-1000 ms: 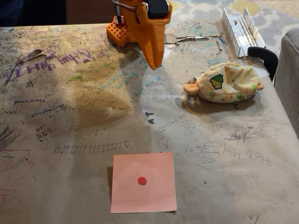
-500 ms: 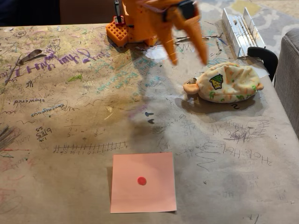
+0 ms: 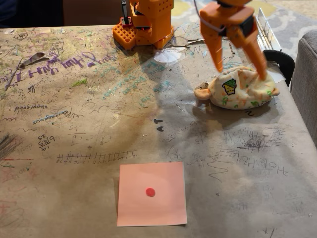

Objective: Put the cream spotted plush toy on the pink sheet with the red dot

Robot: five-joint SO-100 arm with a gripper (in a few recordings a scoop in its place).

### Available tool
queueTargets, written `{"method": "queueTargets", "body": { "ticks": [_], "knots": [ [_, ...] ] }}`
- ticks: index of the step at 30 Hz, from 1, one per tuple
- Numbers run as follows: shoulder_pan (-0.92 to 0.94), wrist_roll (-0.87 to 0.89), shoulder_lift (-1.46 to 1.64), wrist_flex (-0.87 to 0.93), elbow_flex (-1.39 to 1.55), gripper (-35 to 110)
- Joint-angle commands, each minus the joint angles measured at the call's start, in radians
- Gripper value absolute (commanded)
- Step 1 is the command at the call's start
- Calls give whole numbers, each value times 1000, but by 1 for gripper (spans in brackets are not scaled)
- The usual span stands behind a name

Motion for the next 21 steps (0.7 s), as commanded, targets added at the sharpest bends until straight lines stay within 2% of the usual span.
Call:
{"method": "queueTargets", "body": {
  "ticks": [1, 9, 11, 13, 14, 21],
  "knots": [
    [40, 9, -40, 15, -43, 39],
    [26, -18, -49, 18, -34, 37],
    [12, -43, -49, 18, -34, 29],
    [-2, -38, -44, 18, -41, 9],
    [-9, -44, -38, 20, -46, 5],
    [-37, -74, 158, 6, -21, 0]
  ]
}}
